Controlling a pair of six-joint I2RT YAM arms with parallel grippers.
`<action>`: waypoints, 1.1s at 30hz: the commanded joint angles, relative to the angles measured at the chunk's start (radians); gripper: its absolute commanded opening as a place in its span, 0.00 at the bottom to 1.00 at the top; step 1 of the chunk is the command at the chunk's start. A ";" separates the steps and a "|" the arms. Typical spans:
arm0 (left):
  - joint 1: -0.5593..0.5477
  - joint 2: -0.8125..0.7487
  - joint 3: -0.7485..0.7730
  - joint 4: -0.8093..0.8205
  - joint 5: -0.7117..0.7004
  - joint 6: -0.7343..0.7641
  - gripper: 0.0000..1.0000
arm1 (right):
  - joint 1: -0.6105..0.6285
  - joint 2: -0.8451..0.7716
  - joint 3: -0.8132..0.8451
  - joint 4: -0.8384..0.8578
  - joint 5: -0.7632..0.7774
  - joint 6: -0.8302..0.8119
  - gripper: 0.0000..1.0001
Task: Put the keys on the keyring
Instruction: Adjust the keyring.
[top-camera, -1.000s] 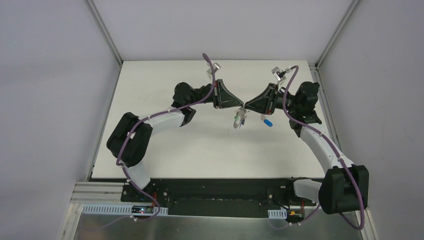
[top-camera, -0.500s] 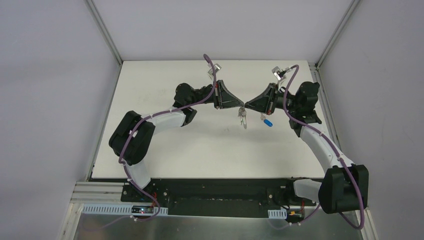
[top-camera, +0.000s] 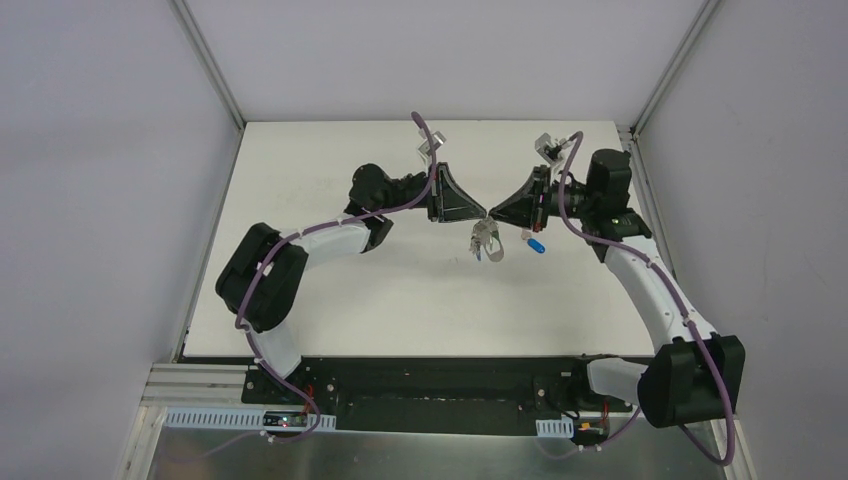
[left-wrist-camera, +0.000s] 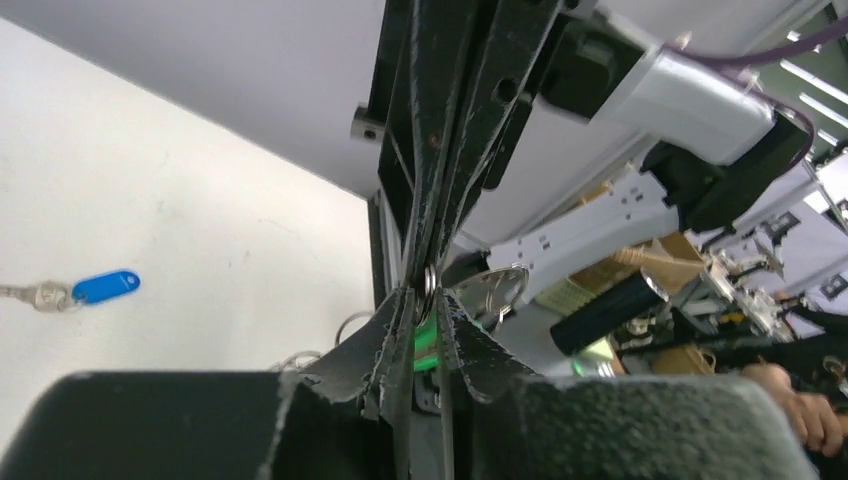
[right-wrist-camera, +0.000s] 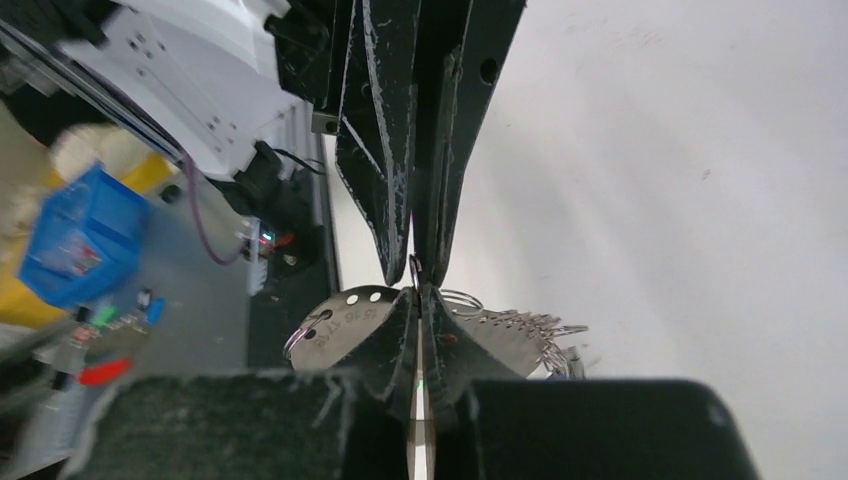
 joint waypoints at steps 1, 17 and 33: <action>0.009 -0.103 0.017 -0.148 0.108 0.236 0.17 | 0.065 -0.036 0.188 -0.660 0.054 -0.727 0.00; 0.027 -0.223 0.285 -1.571 -0.202 1.249 0.34 | 0.296 -0.147 0.225 -0.970 0.587 -1.227 0.00; 0.027 -0.128 0.460 -1.814 -0.451 1.205 0.70 | 0.366 -0.277 0.060 -0.821 0.903 -1.338 0.00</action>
